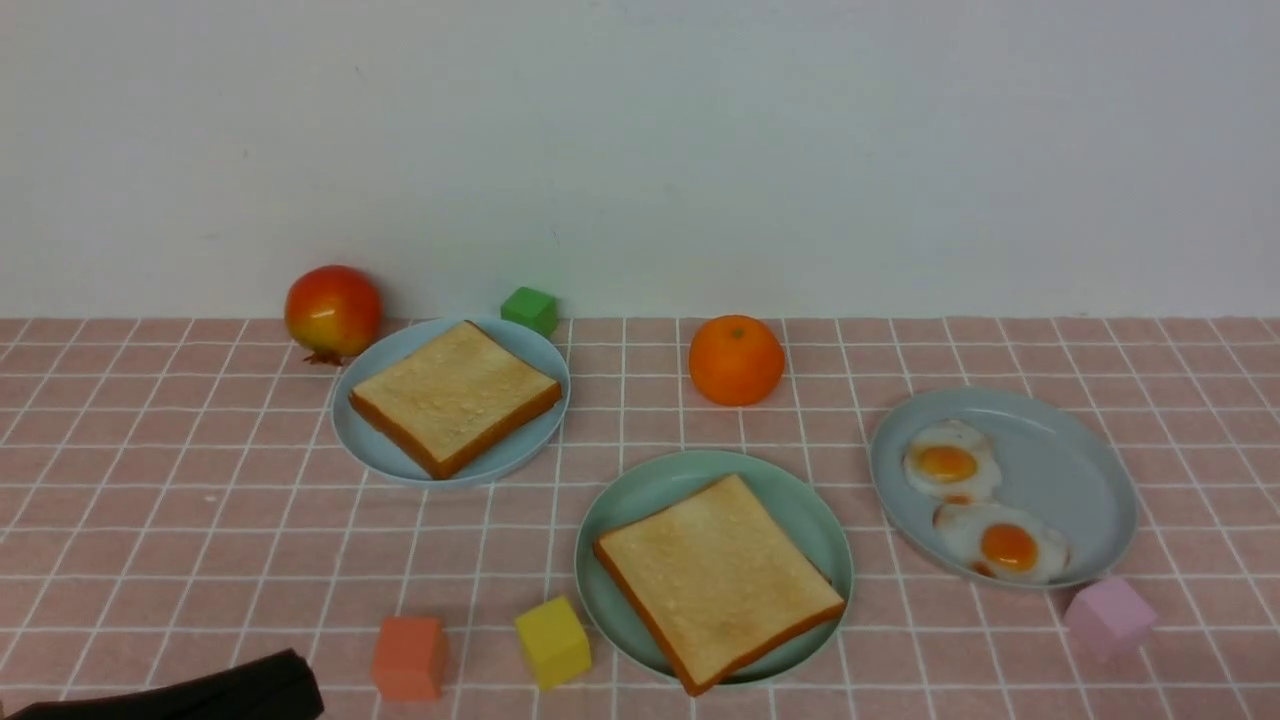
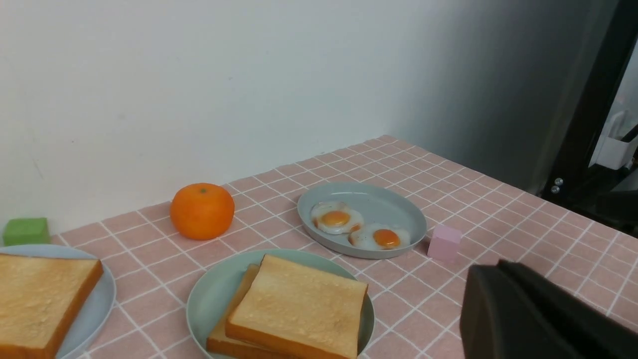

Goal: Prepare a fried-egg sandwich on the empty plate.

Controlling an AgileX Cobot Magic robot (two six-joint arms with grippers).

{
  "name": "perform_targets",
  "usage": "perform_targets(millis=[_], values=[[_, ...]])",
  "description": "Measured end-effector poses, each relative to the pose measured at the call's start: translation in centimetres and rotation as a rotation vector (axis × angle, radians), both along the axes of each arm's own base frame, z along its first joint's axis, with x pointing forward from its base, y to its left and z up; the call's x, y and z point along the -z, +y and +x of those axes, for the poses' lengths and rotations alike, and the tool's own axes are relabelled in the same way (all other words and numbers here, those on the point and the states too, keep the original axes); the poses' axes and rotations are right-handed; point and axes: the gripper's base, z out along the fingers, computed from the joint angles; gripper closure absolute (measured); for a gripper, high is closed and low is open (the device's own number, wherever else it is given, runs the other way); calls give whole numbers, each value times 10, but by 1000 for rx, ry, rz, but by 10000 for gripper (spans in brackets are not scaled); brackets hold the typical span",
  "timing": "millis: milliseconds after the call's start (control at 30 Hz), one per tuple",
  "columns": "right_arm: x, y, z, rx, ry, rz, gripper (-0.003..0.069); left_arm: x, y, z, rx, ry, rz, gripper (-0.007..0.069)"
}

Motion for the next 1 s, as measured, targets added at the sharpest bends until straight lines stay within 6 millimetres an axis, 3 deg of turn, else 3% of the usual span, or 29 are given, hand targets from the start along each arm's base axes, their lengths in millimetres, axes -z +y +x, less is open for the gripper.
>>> perform_targets(millis=[1000], values=[[7,4,-2,-69,77,-94,658,2,0,0,2,15,13,612]])
